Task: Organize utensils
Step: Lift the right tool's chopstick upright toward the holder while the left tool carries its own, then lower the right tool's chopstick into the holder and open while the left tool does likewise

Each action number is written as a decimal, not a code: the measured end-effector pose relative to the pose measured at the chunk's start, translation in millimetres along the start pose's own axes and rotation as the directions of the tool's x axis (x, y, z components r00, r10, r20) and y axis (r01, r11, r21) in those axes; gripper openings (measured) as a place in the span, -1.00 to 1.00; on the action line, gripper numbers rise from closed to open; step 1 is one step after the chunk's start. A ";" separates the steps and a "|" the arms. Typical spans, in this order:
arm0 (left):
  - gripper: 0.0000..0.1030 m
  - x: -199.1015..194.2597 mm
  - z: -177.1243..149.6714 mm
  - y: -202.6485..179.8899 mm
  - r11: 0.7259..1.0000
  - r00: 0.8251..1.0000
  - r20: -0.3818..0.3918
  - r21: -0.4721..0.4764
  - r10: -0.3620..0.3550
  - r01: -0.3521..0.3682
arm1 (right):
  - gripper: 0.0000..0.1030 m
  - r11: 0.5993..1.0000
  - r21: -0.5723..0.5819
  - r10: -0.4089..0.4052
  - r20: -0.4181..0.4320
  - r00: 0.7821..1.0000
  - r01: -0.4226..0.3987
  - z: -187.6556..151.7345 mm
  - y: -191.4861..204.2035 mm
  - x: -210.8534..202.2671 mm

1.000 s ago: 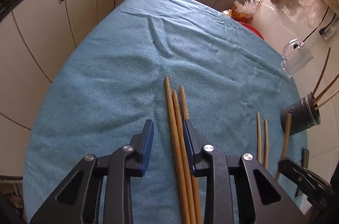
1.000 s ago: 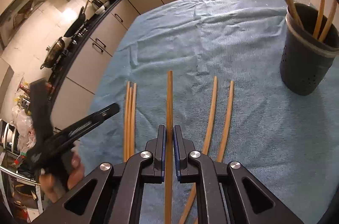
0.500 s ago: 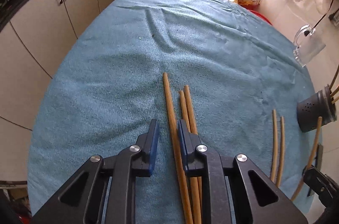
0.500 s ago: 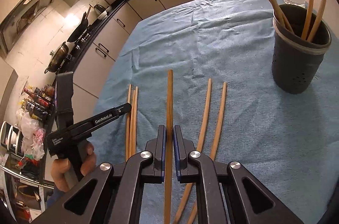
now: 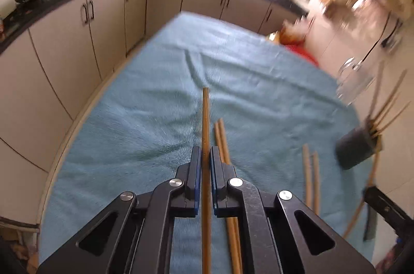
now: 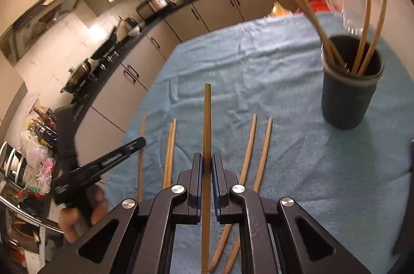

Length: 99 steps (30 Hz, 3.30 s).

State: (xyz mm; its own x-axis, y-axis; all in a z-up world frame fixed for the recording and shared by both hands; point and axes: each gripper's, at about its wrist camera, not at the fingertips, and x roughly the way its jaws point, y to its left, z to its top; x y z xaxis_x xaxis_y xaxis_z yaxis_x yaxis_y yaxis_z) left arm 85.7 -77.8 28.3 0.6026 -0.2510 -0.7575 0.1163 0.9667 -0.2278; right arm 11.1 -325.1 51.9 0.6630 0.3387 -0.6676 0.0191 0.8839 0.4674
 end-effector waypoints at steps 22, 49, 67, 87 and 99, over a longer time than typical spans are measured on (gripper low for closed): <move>-0.88 -132.7 -36.4 -46.2 0.994 0.967 0.241 0.092 -0.085 0.064 | -0.86 0.987 -0.162 0.032 0.266 0.963 0.012 -30.8 18.4 -91.6; -0.88 -146.2 -39.3 -81.7 0.983 0.959 0.254 0.166 -0.126 0.085 | -0.86 0.996 -0.082 0.011 0.342 0.940 0.018 -27.5 -15.6 -124.6; -0.88 -139.8 -39.2 -105.5 0.975 0.962 0.244 0.210 -0.125 0.074 | -0.86 0.999 -0.042 -0.003 0.367 0.930 0.020 -26.0 -29.0 -137.9; -0.88 -135.2 -23.5 -138.2 0.959 0.961 0.215 0.259 -0.172 0.114 | -0.86 0.999 0.021 -0.034 0.396 0.918 0.028 -10.7 -56.9 -153.3; -0.88 -141.2 20.8 -193.8 0.926 0.934 0.203 0.304 -0.293 0.225 | -0.86 0.991 0.095 -0.126 0.509 0.852 0.090 32.4 -88.1 -197.7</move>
State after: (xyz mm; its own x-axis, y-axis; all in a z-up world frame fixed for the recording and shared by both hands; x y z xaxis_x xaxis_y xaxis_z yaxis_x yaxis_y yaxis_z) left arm -5.5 -228.6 192.1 0.6893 -0.5081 -0.5165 0.4832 0.8536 -0.1949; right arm -97.4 -480.4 161.5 0.9429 0.0129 -0.3328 0.1499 0.8760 0.4585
